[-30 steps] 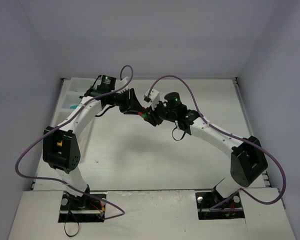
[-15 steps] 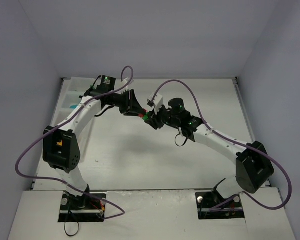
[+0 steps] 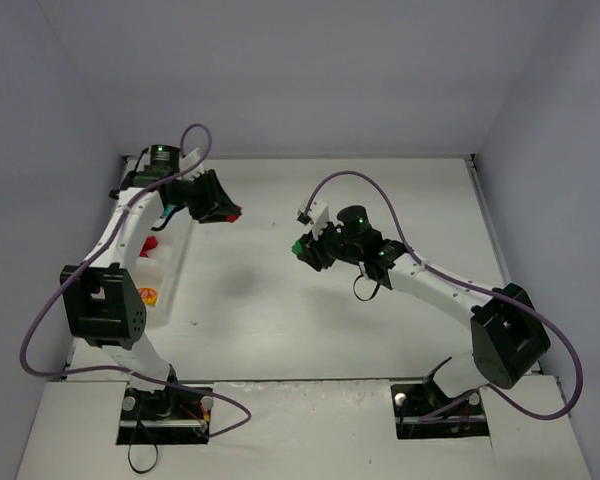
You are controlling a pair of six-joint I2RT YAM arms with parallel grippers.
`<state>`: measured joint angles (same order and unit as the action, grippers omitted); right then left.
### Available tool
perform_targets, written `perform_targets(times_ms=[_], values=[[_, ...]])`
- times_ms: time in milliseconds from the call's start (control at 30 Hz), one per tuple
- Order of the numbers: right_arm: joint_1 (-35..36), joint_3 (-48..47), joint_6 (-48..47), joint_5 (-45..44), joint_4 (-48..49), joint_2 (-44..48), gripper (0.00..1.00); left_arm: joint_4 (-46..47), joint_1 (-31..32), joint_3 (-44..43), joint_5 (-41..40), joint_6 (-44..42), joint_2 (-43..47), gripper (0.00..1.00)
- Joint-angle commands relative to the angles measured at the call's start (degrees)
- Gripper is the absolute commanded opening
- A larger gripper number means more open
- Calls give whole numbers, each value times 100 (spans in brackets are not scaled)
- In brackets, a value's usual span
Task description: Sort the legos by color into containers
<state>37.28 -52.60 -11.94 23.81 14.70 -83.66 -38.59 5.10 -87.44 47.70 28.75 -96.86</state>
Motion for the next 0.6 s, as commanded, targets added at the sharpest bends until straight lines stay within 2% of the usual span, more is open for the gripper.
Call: perform_targets(times_ms=[0, 33, 100, 200, 267, 300, 400, 567], values=[[16, -163, 43, 9, 270, 209, 0, -1209, -484, -467, -2894, -520, 598, 1], [16, -163, 43, 9, 270, 209, 0, -1299, -754, -476, -3455, -581, 642, 1], [16, -154, 34, 18, 253, 209, 0, -1362, -896, -406, -4640, -608, 712, 1], [-1, -119, 34, 62, 244, 245, 0, -1169, -1169, -274, -5313, -669, 669, 6], [-1, -84, 34, 62, 235, 262, 0, -976, -1319, -247, -5263, -660, 441, 9], [-10, -75, 34, 88, 244, 271, 0, -966, -1345, -273, -5219, -652, 353, 15], [-10, -66, 8, 115, 200, 306, 0, -940, -1389, -431, -5385, -625, -139, 20], [-36, -5, 8, 115, 174, 376, 0, -676, -1416, -449, -5377, -608, -448, 26]])
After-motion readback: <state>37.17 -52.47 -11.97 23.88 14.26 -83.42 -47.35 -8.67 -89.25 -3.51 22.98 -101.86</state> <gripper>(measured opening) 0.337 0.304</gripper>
